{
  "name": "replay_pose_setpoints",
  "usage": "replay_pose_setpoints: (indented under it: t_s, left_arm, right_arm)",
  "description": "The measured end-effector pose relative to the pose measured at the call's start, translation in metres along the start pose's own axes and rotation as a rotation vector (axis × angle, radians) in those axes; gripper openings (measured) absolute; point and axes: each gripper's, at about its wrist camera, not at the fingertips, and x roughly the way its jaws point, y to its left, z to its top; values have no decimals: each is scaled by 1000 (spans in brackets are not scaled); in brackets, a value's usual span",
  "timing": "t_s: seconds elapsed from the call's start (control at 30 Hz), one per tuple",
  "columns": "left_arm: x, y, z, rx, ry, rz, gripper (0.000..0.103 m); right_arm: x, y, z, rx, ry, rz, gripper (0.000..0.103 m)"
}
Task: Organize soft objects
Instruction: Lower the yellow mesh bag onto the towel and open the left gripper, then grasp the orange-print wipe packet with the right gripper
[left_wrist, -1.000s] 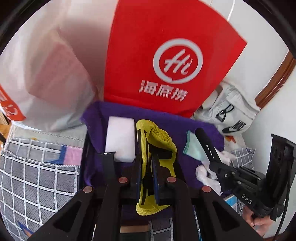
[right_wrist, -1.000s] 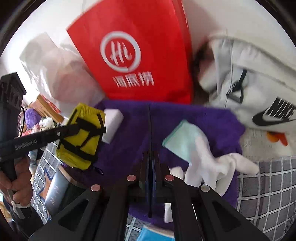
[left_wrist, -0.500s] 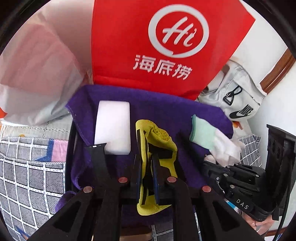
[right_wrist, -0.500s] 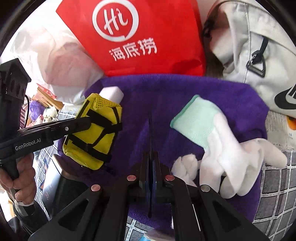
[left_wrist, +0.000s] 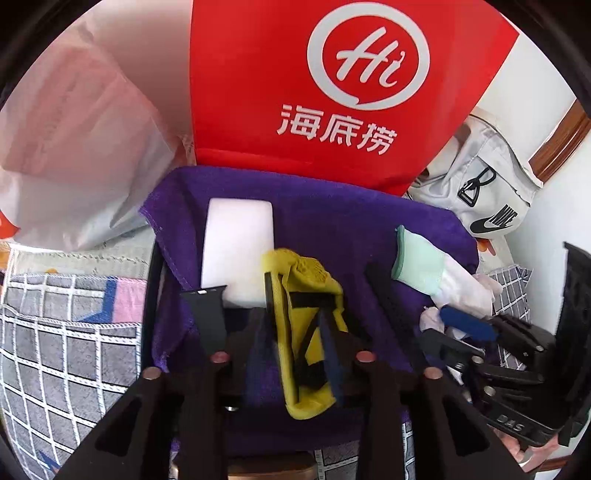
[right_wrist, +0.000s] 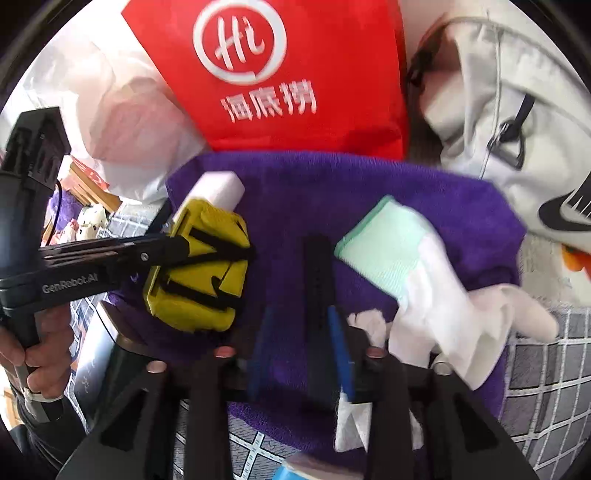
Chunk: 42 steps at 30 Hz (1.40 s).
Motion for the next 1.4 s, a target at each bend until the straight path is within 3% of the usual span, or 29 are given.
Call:
replay_pose_setpoints:
  t_s: [0.03, 0.2, 0.47, 0.57, 0.7, 0.87, 1.17, 1.27, 1.4]
  left_arm:
    - [-2, 0, 0, 0, -5, 3, 40]
    - [-17, 3, -1, -4, -27, 16, 47]
    - [-57, 4, -19, -30, -94, 5, 48]
    - [-72, 8, -31, -44, -117, -1, 48]
    - [-97, 17, -50, -83, -177, -8, 47]
    - [-128, 14, -78, -52, -188, -4, 47]
    - [-165, 5, -139, -36, -214, -8, 47]
    - [-170, 6, -161, -50, -213, 1, 47]
    - [-169, 4, -188, -43, -191, -2, 56]
  right_arm:
    - [-6, 2, 0, -14, -20, -17, 50]
    - [-29, 10, 0, -49, -106, -58, 54]
    - [-60, 29, -8, -38, -177, -43, 57]
    - [-73, 37, -19, -35, -220, -63, 64]
    - [-81, 42, -36, 3, -169, -12, 65]
    - [-88, 56, -67, -1, -103, -32, 65]
    - [-130, 78, -141, 30, -124, -23, 65]
    - [-141, 84, -167, 21, -136, -57, 65]
    - [-140, 90, -200, 4, -124, -73, 71]
